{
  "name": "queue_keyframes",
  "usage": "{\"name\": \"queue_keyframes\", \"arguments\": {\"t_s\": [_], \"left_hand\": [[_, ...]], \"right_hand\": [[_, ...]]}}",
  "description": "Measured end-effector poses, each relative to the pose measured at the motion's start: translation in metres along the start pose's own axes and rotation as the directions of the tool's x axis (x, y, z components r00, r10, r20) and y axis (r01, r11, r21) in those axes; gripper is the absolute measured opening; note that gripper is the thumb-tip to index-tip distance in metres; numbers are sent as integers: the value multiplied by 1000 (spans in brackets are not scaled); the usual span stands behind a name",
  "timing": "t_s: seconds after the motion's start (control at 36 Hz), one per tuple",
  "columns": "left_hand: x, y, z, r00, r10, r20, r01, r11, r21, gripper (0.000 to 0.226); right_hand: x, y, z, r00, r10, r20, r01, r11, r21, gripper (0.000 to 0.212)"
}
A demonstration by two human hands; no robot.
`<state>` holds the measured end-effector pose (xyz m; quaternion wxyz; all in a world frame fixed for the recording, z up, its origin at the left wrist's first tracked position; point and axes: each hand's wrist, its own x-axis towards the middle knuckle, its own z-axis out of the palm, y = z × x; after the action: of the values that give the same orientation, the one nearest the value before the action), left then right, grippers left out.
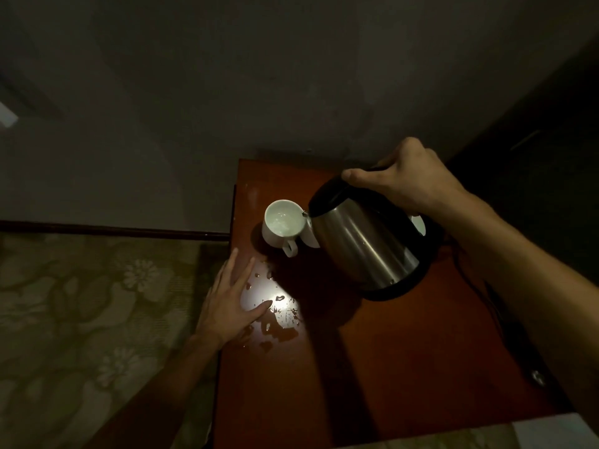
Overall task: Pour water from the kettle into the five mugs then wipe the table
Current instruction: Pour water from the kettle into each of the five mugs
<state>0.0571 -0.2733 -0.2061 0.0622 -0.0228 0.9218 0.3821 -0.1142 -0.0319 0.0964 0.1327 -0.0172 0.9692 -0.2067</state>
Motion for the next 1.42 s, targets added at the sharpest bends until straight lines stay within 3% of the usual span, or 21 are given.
{"name": "queue_keyframes", "arguments": {"t_s": [0.19, 0.36, 0.81, 0.92, 1.11, 1.42], "left_hand": [[0, 2, 0, 1000, -6, 8, 6, 1000, -5, 105], [0, 2, 0, 1000, -7, 13, 7, 1000, 1, 105], [0, 0, 1, 1000, -2, -3, 2, 1000, 5, 105], [0, 0, 2, 1000, -2, -1, 2, 1000, 1, 104], [0, 1, 1, 1000, -11, 7, 11, 1000, -6, 105], [0, 0, 0, 1000, 18, -26, -19, 999, -36, 101]], "right_hand": [[0, 1, -1, 1000, 15, -13, -15, 1000, -12, 77], [-4, -3, -2, 999, 35, 0, -35, 999, -6, 71], [-1, 0, -3, 1000, 30, 5, -30, 1000, -7, 79], [-1, -2, -4, 999, 31, 11, -31, 1000, -5, 89], [-2, -6, -5, 1000, 12, -10, -12, 1000, -21, 68], [-4, -8, -4, 1000, 14, -3, -14, 999, -32, 68]]}}
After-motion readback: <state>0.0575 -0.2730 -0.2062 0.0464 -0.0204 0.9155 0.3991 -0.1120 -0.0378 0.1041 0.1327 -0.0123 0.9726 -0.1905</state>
